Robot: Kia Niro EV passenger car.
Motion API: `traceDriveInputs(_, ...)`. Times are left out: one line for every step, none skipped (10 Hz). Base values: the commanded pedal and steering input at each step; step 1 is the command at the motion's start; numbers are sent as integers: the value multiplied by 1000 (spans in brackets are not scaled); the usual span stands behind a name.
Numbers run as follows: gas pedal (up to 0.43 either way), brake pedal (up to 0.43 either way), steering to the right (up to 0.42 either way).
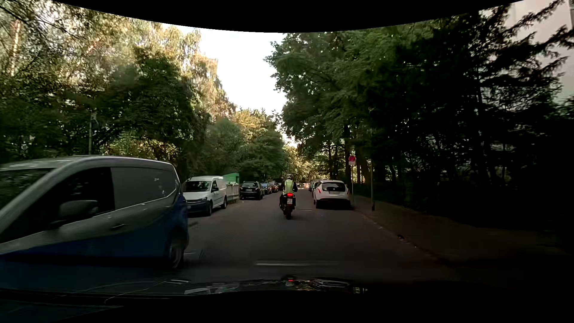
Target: Follow the waypoints while adhering to traffic rules and regulations
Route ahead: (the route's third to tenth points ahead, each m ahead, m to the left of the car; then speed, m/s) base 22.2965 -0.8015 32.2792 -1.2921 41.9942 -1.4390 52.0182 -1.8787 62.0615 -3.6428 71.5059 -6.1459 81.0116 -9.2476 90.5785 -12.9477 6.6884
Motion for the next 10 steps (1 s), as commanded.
traceDriveInputs(169,0,-25)
traceDriveInputs(169,0,-26)
traceDriveInputs(169,0,-28)
traceDriveInputs(169,0,-29)
traceDriveInputs(169,0,-28)
traceDriveInputs(169,0,-28)
traceDriveInputs(169,0,-26)
traceDriveInputs(169,0,-25)
traceDriveInputs(169,0,-25)
traceDriveInputs(169,0,-24)
